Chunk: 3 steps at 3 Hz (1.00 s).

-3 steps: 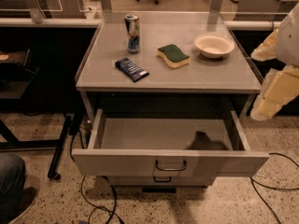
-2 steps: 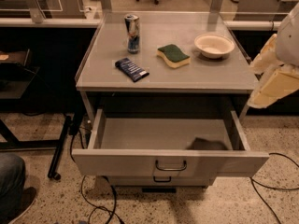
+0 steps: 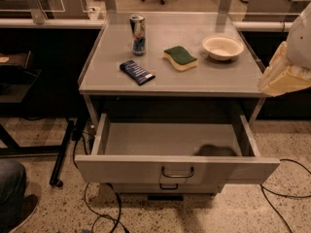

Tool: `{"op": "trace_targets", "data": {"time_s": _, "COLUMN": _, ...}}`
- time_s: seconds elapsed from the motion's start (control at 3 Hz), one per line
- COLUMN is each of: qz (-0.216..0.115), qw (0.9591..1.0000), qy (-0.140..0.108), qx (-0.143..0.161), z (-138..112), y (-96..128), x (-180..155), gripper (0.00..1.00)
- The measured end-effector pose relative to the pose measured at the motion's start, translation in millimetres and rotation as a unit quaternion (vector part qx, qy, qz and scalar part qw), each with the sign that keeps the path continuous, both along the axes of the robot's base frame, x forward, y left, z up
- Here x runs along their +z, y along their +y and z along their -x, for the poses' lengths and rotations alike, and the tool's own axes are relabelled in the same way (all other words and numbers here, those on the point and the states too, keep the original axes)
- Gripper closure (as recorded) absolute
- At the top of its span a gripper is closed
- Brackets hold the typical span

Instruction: Close top drawer

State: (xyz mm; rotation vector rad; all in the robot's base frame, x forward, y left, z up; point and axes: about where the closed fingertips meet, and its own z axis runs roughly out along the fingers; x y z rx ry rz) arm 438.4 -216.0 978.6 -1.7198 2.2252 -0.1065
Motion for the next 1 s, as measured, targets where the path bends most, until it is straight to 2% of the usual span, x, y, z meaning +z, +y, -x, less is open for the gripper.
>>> {"op": "trace_targets", "data": {"time_s": 0.33, "qz": 0.004, "qw": 0.9999, "qy": -0.013, "qx": -0.001, "z": -1, "y": -6, "x": 7, "gripper": 1.00}}
{"op": "trace_targets", "data": {"time_s": 0.67, "qz": 0.027, "qw": 0.9992, "qy": -0.028, "qx": -0.012, "z": 3, "y": -25, "x": 1, "gripper": 1.00}}
{"op": "trace_targets", "data": {"time_s": 1.0, "qz": 0.050, "qw": 0.9982, "qy": -0.014, "qx": -0.030, "z": 10, "y": -45, "x": -34, "gripper": 1.00}}
